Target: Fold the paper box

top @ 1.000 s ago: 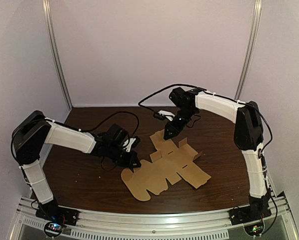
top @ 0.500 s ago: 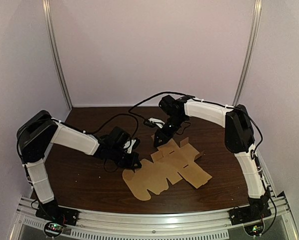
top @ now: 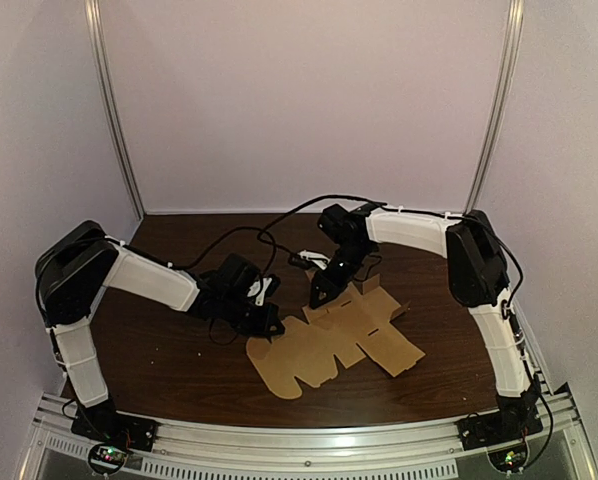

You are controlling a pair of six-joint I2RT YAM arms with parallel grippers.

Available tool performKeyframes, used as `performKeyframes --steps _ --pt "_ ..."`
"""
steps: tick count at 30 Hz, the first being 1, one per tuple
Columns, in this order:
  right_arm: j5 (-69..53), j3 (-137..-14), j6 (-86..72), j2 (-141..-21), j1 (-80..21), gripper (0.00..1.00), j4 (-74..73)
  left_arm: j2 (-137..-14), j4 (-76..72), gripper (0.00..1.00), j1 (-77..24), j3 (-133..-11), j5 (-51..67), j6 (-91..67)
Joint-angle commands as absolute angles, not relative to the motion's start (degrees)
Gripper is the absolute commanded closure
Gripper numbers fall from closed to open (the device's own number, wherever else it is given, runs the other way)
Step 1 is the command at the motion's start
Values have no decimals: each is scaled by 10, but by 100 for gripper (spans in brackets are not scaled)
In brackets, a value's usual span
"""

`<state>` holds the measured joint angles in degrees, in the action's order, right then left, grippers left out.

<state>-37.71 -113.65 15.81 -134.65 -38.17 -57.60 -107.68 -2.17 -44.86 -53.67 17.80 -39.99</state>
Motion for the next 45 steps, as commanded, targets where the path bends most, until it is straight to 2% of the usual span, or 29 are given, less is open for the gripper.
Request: performKeyframes --steps 1,11,38,40,45 --pt "-385 -1157 141 -1327 -384 80 -557 -1108 4 100 -451 -517 153 -403" --pt "-323 -1189 124 -1359 -384 83 -549 -1108 -20 100 -451 -510 153 -411" --pt "-347 -1107 159 -1310 -384 89 -595 -1115 -40 100 -450 -510 143 -424" --pt "-351 -1103 164 -1302 -384 89 -597 -1116 -41 100 -450 -510 145 -424" --pt "-328 -1123 171 -1286 -384 80 -579 -1117 -43 100 -450 -511 150 -424"
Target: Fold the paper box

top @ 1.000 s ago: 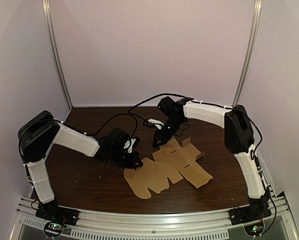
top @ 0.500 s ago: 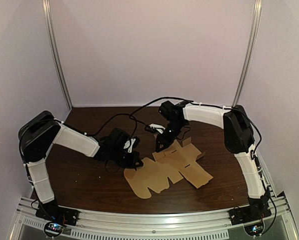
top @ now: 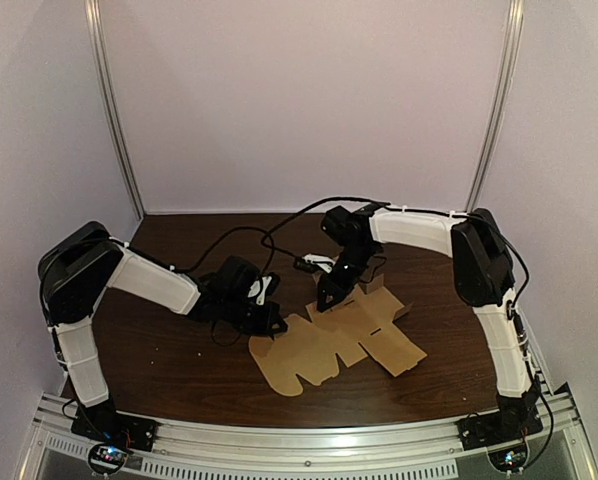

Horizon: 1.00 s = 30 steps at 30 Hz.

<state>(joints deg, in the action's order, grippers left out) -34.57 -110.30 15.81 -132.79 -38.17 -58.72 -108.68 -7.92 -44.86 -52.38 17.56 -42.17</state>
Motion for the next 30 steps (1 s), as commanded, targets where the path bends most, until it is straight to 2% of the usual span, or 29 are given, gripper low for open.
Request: performKeyframes --steps 1,10,17,23,30 --pt "-319 -1129 171 -1288 -383 80 -572 -1116 -43 100 -451 -511 151 -424" --pt "-267 -1198 142 -1361 -382 81 -548 -1110 -53 100 -451 -503 156 -436" --pt "-269 -1194 158 -1380 -382 83 -568 -1104 -57 100 -451 -503 148 -442" --pt "-291 -1166 171 -1353 -382 85 -588 -1106 -58 100 -450 -504 144 -445" --pt "-329 -1070 177 -1278 -384 85 -565 -1106 -56 100 -450 -503 140 -447"
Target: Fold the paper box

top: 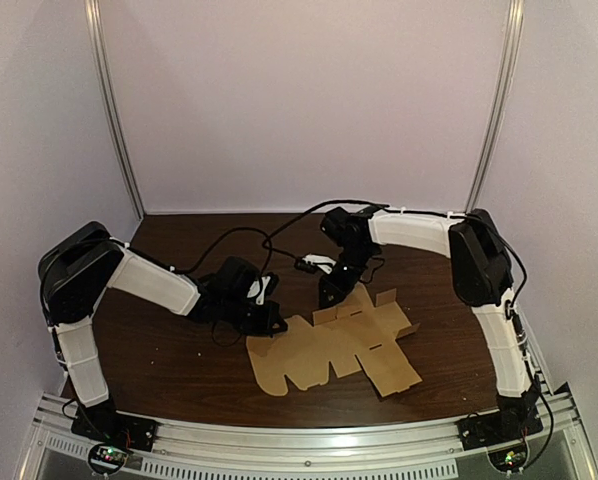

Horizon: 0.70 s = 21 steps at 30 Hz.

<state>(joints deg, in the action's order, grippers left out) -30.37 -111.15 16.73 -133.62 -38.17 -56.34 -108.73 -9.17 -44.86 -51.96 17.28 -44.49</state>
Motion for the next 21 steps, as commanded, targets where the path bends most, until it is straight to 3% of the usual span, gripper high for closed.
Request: performKeyframes --steps 1,21 --pt "-333 -1060 177 -1273 -385 85 -562 -1106 -57 100 -451 -501 141 -448" --pt "-361 -966 185 -1262 -410 84 -528 -1109 -70 100 -450 -490 141 -454"
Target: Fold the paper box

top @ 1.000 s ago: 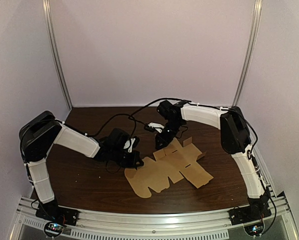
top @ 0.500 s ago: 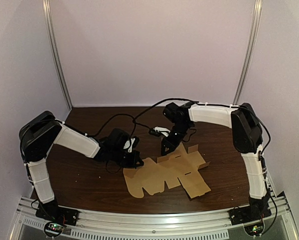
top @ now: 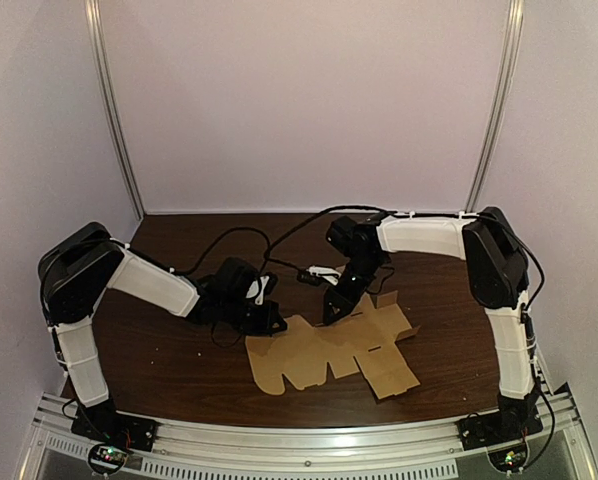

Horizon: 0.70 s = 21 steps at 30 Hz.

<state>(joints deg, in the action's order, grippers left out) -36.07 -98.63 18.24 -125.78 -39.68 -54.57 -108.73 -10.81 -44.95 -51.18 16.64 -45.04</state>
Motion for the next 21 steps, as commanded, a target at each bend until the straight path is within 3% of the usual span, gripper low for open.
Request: performKeyframes --steps 1,7,12,21 --pt "-359 -960 185 -1261 -410 84 -524 -1110 -71 100 -450 -490 141 -454" --pt "-342 -934 173 -1274 -415 84 -513 -1109 -73 100 -450 -489 141 -455" --pt "-343 -928 156 -1297 -415 77 -510 -1109 -84 100 -450 -487 154 -454" --pt "-322 -925 124 -1323 -415 81 -501 -1062 -304 100 -469 -437 220 -463"
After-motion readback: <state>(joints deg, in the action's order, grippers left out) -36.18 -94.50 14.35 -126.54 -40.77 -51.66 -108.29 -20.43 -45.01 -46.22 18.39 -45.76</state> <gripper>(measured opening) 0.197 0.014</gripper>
